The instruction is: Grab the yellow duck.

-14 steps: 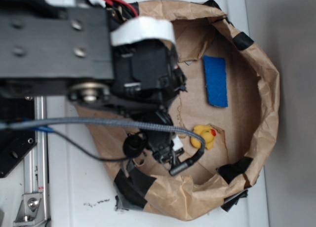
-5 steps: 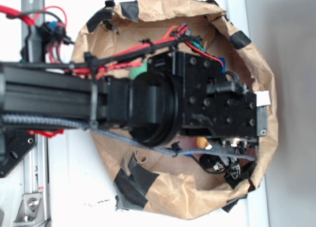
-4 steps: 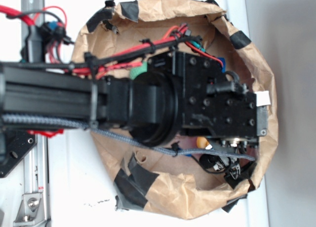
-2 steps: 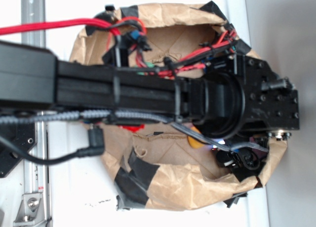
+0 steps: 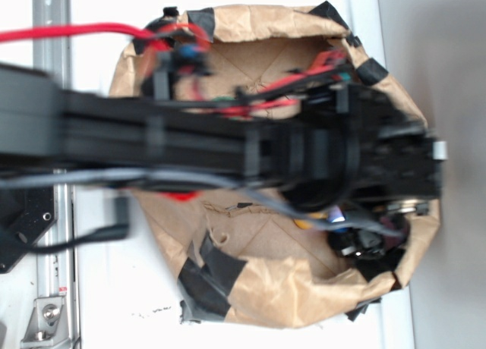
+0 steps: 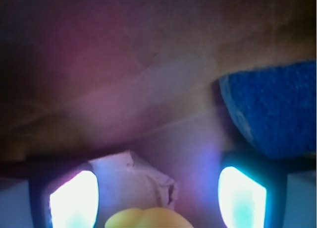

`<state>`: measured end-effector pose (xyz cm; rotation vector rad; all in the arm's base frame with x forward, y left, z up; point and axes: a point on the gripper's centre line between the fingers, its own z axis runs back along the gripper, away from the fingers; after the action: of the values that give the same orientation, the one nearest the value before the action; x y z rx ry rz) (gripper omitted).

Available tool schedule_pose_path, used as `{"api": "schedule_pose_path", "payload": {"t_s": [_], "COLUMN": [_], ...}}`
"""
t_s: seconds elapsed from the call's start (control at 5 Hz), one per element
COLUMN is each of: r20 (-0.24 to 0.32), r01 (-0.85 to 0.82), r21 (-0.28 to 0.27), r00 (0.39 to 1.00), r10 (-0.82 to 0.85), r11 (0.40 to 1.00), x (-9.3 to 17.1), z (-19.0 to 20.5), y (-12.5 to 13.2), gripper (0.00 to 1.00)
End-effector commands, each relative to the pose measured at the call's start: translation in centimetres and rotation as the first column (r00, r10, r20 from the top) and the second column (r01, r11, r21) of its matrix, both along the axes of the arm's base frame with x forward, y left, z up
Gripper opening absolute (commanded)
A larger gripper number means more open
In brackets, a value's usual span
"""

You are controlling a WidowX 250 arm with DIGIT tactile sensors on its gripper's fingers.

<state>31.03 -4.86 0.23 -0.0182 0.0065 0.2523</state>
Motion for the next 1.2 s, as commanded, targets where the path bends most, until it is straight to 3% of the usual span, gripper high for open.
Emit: {"api": "schedule_pose_path", "payload": {"t_s": [0.0, 0.4, 0.6, 0.8, 1.0], "r20": [0.348, 0.330, 0.290, 0.242, 0.145], "r01": [-0.010, -0.086, -0.117, -0.100, -0.050], "r21": [-0.109, -0.111, -0.073, -0.067, -0.045], "r00": [0.936, 0.937, 0.948, 0.963, 0.988], "r10": [0.047, 0.119, 0.133, 0.114, 0.056], "r11": [0.994, 0.990, 0.990, 0.993, 0.998], "x": [-3.4, -2.8, -1.6, 0.1, 0.5], "z": [7.6, 7.3, 6.0, 3.6, 0.9], "y": [0.6, 1.9, 2.0, 1.7, 0.6], "gripper": [1.00, 1.00, 1.00, 1.00, 1.00]}}
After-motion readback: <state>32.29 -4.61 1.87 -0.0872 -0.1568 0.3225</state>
